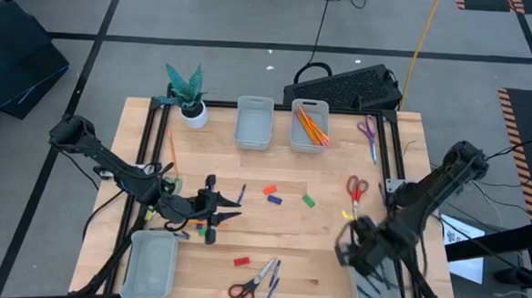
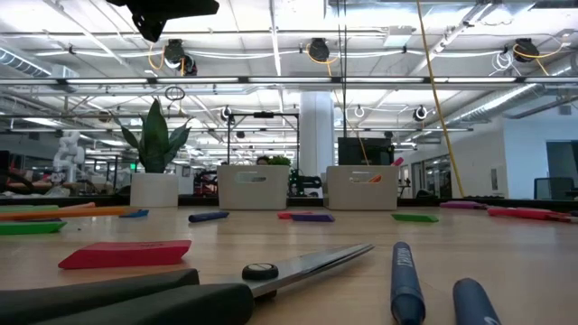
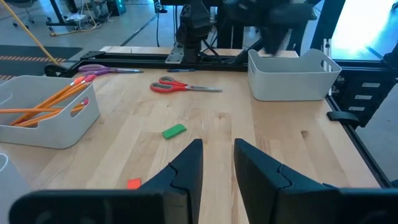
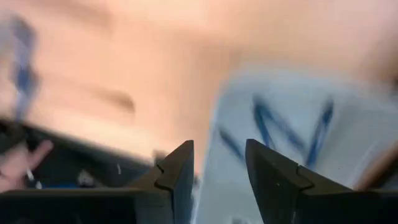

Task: Sort crayons/erasers/pens/pencils in bins
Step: Put the blue crayon into the bottom right bin

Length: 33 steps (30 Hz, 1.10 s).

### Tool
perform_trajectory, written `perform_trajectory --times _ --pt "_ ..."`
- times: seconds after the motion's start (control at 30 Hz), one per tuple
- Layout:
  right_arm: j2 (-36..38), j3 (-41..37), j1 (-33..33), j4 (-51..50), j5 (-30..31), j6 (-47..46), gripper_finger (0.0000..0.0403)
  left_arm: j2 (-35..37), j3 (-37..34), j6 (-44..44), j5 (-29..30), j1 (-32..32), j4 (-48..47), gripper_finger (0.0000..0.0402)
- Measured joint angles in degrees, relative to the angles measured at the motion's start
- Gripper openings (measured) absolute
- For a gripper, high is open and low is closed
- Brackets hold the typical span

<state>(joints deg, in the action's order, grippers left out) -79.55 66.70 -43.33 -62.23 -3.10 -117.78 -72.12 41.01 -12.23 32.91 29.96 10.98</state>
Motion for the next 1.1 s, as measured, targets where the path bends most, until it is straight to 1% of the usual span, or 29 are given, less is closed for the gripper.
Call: perform_trajectory --times 0.13,0.17,0.23,0.3,0.37,0.43,0.53,0.6,0.73,0.8,0.87,0.97,1.1 --pt "2.8 0.0 9.5 -9.9 10.0 13.0 0.0131 0.0 0.0 0.0 0.0 0.0 0.0 0.0095" --pt "3.1 0.0 12.5 -12.6 11.7 16.8 0.0131 0.0 0.0 0.0 0.0 0.0 0.0 0.0095" --pt "3.2 -0.1 19.2 -17.9 13.1 25.3 0.0131 0.0 0.0 0.0 0.0 0.0 0.0 0.0095" --pt "3.2 -1.4 26.5 -19.7 13.5 34.7 0.0131 0.0 0.0 0.0 0.0 0.0 0.0 0.0095" --pt "3.2 -4.2 33.9 -17.5 12.9 44.5 0.0131 0.0 0.0 0.0 0.0 0.0 0.0 0.0095" --pt "3.1 -7.9 41.1 -14.4 10.7 53.0 0.0131 0.0 0.0 0.0 0.0 0.0 0.0 0.0095" --pt "3.1 -14.9 50.5 -13.9 8.8 62.8 0.0131 0.0 0.0 0.0 0.0 0.0 0.0 0.0095" --pt "3.1 -19.2 55.3 -12.7 7.3 68.6 0.0131 0.0 0.0 0.0 0.0 0.0 0.0 0.0095" --pt "3.1 -26.3 61.8 -7.9 3.4 77.8 0.0133 0.0 0.0 0.0 0.0 0.0 0.0 0.0095" --pt "2.7 -28.5 64.1 -5.5 2.8 81.0 0.0142 0.0 0.0 0.0 0.0 0.0 0.0 0.0095" --pt "2.1 -29.8 66.0 -3.5 3.4 83.3 0.0154 0.0 0.0 0.0 0.0 0.0 0.0 0.0095" --pt "0.4 -30.1 68.7 -3.0 6.0 86.9 0.0172 0.0 0.0 0.0 0.0 0.0 0.0 0.0095" --pt "-1.4 -29.9 71.7 -2.8 6.4 89.3 0.0184 0.0 0.0 0.0 0.0 0.0 0.0 0.0095"
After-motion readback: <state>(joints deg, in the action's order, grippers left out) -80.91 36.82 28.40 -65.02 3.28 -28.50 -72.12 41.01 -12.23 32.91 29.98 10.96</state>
